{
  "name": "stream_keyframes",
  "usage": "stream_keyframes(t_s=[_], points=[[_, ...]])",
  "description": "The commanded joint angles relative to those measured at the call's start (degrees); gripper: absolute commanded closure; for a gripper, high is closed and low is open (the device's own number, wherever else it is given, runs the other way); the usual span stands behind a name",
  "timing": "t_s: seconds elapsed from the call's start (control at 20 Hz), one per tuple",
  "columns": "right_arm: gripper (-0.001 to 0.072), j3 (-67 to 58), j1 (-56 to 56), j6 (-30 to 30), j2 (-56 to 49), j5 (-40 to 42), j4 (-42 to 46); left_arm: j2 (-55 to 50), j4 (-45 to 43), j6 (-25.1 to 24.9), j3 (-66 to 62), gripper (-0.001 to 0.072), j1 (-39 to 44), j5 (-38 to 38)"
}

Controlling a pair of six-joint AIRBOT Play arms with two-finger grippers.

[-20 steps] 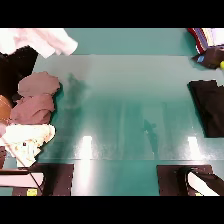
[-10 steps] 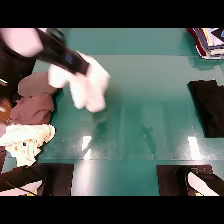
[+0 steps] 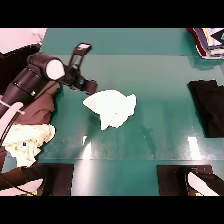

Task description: Fold the shirts.

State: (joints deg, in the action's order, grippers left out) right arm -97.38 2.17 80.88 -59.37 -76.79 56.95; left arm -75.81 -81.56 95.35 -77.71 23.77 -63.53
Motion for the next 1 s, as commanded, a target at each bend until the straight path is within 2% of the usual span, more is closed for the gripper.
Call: stream_keyframes(t_s=[0.0,0.1,0.3,0.4,0.45,0.5,0.55,0.6,0.65,0.8,0.85,0.9,0.95], points=[[0.0694,-0.07,0.02,0.04,-0.76,-0.79,-0.35,-3.04,11.43,-5.49,5.40,0.0157,-11.30,1.81],[0.0694,-0.04,0.02,0.04,-1.92,-2.10,-0.48,-7.89,16.70,-8.48,6.75,0.0157,-14.49,1.79],[0.0694,-0.04,0.02,0.04,-4.31,-3.80,-0.44,-16.09,21.59,-8.87,6.75,0.0157,-14.93,4.02],[0.0694,0.07,0.00,0.07,-5.49,-4.87,-0.42,-18.36,26.84,-12.13,6.75,0.0159,-14.93,4.59],[0.0694,0.11,0.02,0.04,-6.16,-5.53,-0.39,-18.78,28.48,-13.40,6.75,0.0198,-14.93,5.09],[0.0694,0.13,0.02,0.07,-7.04,-6.43,-0.39,-18.82,29.07,-13.66,6.69,0.0375,-14.93,5.73],[0.0694,0.55,0.02,0.07,-7.85,-7.15,-0.39,-18.80,29.55,-14.49,6.64,0.0474,-14.93,6.34],[0.0694,2.03,0.02,0.07,-8.07,-7.28,-0.37,-18.80,29.49,-14.88,6.47,0.0617,-14.95,6.51],[0.0694,4.66,0.00,0.07,-8.04,-7.23,-0.13,-18.78,29.09,-15.47,5.62,0.0679,-15.04,5.84],[0.0693,17.64,0.31,0.07,-8.04,-6.49,0.02,-17.00,25.22,-15.43,0.20,0.0679,-15.12,3.72],[0.0612,23.54,1.05,0.07,-8.04,-5.07,-0.11,-16.11,24.46,-15.47,-1.46,0.0679,-15.12,3.15],[0.0327,29.29,1.79,0.04,-8.07,-2.45,-0.48,-15.17,24.22,-15.76,-2.78,0.0679,-15.12,2.86],[0.0236,35.39,3.04,-0.24,-8.09,1.46,-1.88,-14.53,24.15,-16.28,-3.63,0.0679,-15.12,2.89]])
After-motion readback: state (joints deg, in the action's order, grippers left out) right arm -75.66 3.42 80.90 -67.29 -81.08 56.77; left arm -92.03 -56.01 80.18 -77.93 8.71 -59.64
